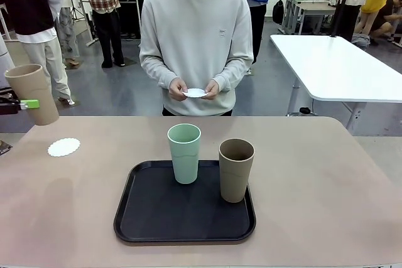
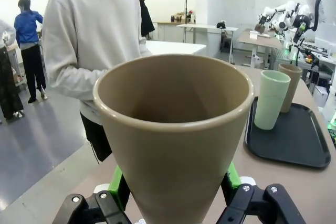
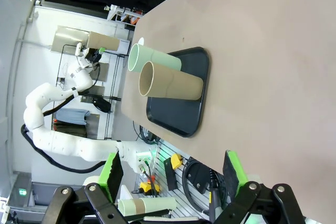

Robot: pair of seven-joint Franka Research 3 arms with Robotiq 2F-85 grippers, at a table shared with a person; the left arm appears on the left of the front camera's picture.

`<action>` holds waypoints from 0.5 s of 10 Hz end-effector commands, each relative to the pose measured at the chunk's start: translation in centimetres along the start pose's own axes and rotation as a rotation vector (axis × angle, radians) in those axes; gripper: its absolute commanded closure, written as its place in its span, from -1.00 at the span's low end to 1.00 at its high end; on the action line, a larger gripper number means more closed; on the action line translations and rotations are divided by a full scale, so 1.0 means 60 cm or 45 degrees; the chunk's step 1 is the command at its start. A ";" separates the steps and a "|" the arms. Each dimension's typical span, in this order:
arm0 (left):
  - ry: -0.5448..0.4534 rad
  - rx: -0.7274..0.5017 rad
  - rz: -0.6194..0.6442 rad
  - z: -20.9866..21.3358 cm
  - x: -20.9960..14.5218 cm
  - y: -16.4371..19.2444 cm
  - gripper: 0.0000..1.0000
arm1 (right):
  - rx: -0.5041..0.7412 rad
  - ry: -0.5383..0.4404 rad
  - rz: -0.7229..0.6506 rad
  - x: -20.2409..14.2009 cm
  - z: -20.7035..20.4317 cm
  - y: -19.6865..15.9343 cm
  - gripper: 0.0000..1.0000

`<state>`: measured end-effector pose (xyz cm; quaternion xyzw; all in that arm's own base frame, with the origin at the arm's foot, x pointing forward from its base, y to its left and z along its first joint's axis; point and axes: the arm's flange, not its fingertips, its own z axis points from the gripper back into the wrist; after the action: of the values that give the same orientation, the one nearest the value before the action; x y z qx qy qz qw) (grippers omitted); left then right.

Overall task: Place coasters on the table and set cups on them.
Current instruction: Pick up one Reusable plastic cup and place it on a coaster set by the human.

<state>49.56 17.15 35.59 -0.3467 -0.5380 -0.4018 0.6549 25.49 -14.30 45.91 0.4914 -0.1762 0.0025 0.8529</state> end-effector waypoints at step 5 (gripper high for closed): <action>0.136 -0.028 -0.101 -0.029 -0.103 0.032 -0.70 | 0.023 0.000 0.008 0.001 -0.002 0.000 -1.00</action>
<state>50.86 16.99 29.15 -0.3172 -0.5138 -0.4319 0.6699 25.49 -14.30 45.91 0.4914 -0.1762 0.0025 0.8529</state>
